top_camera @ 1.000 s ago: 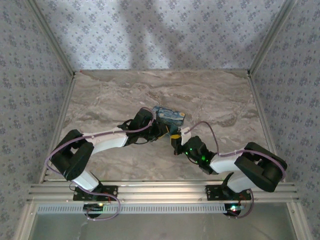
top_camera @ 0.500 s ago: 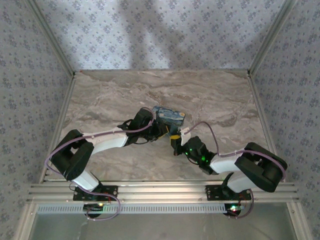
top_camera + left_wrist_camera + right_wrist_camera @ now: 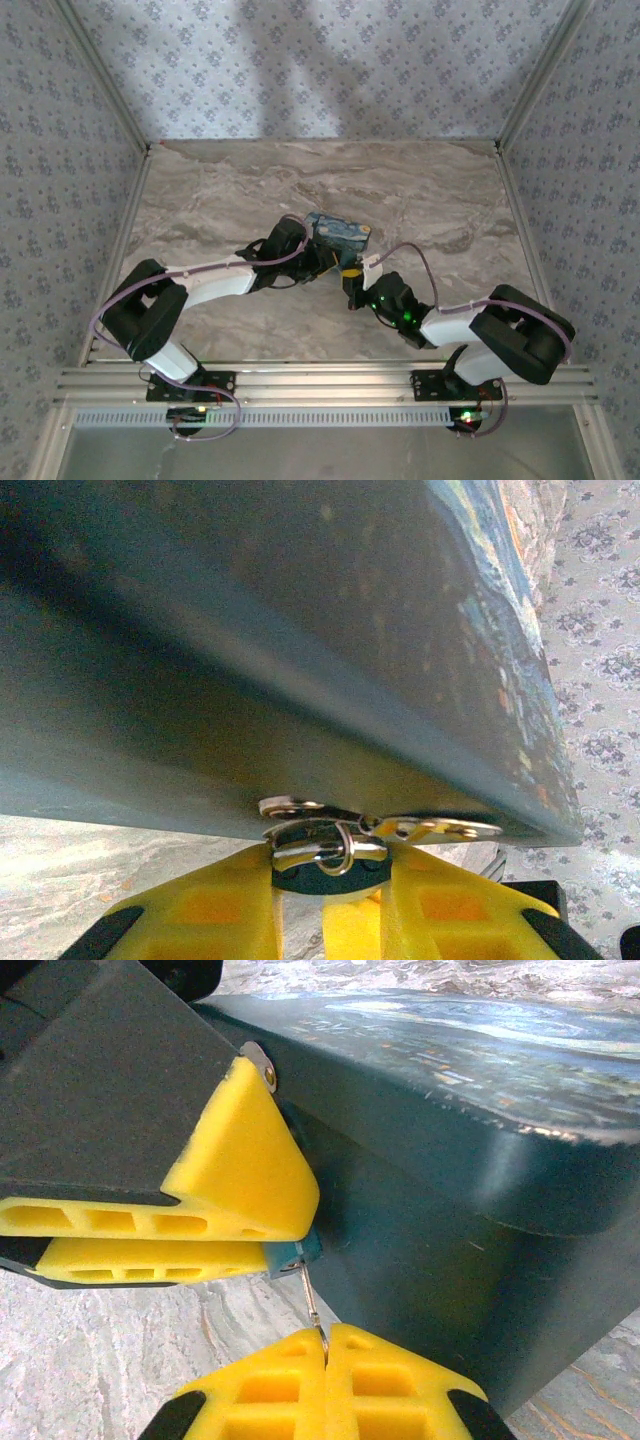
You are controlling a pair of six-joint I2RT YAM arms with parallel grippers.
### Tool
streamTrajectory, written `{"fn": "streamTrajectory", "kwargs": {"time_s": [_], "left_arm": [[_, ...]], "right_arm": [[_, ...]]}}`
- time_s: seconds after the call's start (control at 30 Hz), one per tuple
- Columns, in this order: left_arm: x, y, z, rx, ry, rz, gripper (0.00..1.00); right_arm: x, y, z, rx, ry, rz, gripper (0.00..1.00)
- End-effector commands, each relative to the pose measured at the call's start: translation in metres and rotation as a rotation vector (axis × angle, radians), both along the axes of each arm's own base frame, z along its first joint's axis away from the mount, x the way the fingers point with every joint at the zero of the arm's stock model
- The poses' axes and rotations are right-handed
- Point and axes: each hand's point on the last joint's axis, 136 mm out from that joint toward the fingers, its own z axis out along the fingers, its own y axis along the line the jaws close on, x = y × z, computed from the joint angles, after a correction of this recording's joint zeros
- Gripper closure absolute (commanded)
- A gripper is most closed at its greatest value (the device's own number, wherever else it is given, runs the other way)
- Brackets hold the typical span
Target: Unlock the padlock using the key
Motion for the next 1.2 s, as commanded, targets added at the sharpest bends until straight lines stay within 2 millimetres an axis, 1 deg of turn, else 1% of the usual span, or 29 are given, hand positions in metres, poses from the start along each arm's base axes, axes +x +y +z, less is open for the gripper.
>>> {"fn": "streamTrajectory", "kwargs": {"time_s": [0.0,0.37,0.53,0.6,0.7,0.77,0.9,1.07,1.17], "left_arm": [[0.0,-0.01,0.016,-0.042,-0.027,-0.021,0.75],[-0.002,-0.014,0.016,-0.048,-0.023,-0.027,0.75],[-0.003,-0.018,0.019,-0.055,-0.027,-0.038,0.75],[-0.004,-0.019,0.02,-0.056,-0.027,-0.042,0.75],[-0.005,-0.017,0.019,-0.052,-0.029,-0.04,0.75],[-0.005,-0.017,0.02,-0.054,-0.032,-0.042,0.75],[-0.005,-0.019,0.023,-0.057,-0.036,-0.057,0.75],[-0.006,-0.018,0.022,-0.055,-0.034,-0.056,0.75],[-0.005,-0.021,0.023,-0.068,-0.03,-0.056,0.75]], "right_arm": [[0.01,0.005,0.02,0.048,-0.047,-0.006,1.0],[0.02,0.007,0.036,0.091,-0.08,0.0,1.0],[0.027,0.013,0.044,0.103,-0.098,0.022,1.0],[0.031,0.012,0.046,0.115,-0.1,0.021,1.0],[0.037,0.004,0.05,0.15,-0.093,0.006,1.0],[0.039,0.003,0.05,0.154,-0.088,0.01,1.0],[0.041,0.007,0.051,0.128,-0.091,0.031,1.0],[0.046,-0.005,0.048,0.139,-0.079,0.012,1.0],[0.045,0.002,0.047,0.127,-0.081,0.031,1.0]]}}
